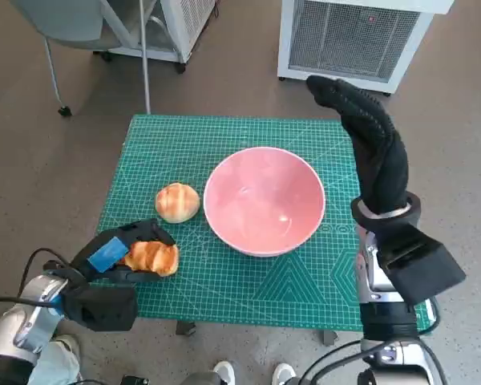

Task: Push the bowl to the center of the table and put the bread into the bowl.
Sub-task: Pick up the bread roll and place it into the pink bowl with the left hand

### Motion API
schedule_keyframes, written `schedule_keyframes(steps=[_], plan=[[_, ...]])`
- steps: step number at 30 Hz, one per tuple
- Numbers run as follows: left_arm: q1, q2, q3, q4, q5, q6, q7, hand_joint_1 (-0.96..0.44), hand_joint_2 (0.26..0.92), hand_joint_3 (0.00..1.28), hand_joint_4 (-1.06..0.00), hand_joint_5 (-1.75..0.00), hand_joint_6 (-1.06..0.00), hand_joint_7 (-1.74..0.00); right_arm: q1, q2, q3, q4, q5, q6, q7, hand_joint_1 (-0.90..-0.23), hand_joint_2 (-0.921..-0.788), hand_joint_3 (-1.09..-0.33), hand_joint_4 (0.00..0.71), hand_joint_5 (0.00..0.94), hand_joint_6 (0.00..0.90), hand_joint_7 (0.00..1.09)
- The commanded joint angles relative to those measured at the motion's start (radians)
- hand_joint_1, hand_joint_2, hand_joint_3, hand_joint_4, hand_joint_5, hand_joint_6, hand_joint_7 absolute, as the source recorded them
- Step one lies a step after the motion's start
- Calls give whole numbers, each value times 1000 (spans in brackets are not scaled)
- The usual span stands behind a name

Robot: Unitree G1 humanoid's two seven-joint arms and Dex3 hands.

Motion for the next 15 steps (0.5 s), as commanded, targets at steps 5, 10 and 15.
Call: schedule_keyframes(steps=[5,10,15], plan=[[76,27,131,-265,-143,57,-116,0,885,204,-650,-1266,-512,-1247,22,1,3,-2,-4,14,-5,-668,-921,-807,282,0,-1,652],[63,14,205,-392,-209,94,-149,0,915,172,-609,-1305,-500,-1254,22,-3,0,-6,-2,18,-4,-668,-921,-810,281,0,-1,651],[-1,-4,255,-495,-237,138,-154,0,920,169,-587,-1298,-503,-1279,21,-7,-3,-6,2,21,-1,-677,-921,-812,280,0,-1,649]])
